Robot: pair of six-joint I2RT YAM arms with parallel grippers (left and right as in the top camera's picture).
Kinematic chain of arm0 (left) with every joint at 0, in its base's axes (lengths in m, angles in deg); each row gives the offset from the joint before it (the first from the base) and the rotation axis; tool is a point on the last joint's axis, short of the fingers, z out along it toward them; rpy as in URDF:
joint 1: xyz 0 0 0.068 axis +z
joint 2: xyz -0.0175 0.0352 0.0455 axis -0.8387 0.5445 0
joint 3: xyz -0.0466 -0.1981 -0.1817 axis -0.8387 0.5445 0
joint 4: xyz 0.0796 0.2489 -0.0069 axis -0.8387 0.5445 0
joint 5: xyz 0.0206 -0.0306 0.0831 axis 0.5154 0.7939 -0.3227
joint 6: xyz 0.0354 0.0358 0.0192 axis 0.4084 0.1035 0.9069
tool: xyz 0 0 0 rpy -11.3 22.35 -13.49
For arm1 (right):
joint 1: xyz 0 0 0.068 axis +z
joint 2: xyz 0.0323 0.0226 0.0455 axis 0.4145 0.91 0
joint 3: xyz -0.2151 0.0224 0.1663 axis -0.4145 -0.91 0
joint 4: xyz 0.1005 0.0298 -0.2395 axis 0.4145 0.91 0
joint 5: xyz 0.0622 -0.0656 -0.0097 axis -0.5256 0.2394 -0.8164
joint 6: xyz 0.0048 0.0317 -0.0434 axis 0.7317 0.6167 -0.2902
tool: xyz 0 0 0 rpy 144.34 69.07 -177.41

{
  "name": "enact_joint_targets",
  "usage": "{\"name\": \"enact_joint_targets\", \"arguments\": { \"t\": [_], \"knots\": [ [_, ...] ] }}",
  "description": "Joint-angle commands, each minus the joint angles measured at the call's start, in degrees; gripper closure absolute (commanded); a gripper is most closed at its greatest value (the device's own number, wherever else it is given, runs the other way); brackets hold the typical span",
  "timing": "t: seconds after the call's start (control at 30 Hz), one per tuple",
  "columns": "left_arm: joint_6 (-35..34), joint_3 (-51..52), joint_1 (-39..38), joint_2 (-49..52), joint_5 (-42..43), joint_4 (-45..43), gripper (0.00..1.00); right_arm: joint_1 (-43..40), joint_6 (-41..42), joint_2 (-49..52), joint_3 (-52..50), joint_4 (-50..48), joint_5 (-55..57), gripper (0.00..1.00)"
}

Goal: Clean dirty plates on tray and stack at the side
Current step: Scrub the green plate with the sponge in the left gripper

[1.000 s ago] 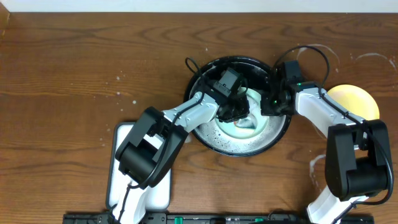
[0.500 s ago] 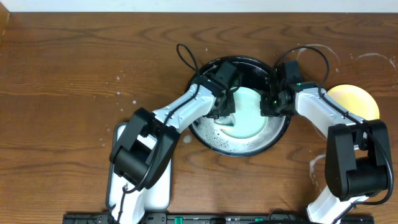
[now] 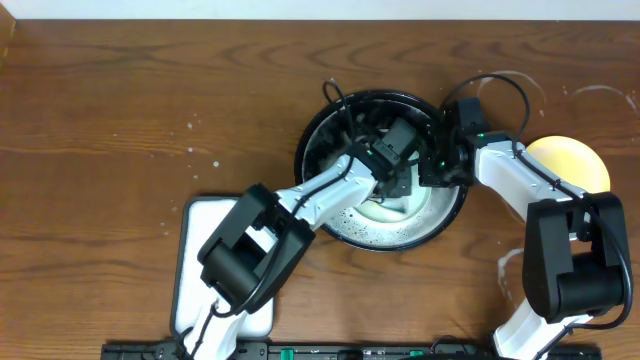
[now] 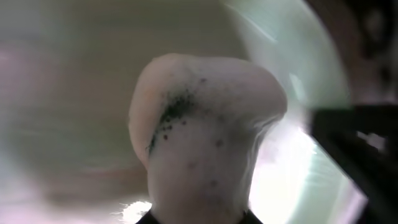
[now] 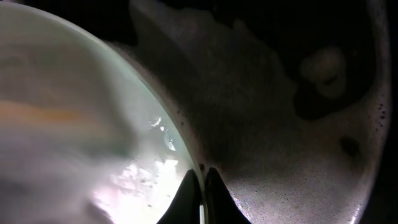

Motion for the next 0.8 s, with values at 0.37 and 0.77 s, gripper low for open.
{"name": "enact_joint_targets", "arguments": {
  "t": [0.37,0.77],
  "knots": [
    [11.21,0.81,6.71,3.61,-17.03,9.94,0.92,-0.72,1.07,1.84,-0.83,0.26,2.05,0.99],
    [15.23,-3.32,9.16,2.93,-32.85,11.74,0.93,-0.72,1.07,1.84,-0.83,0.85,2.08,0.99]
  ]
}}
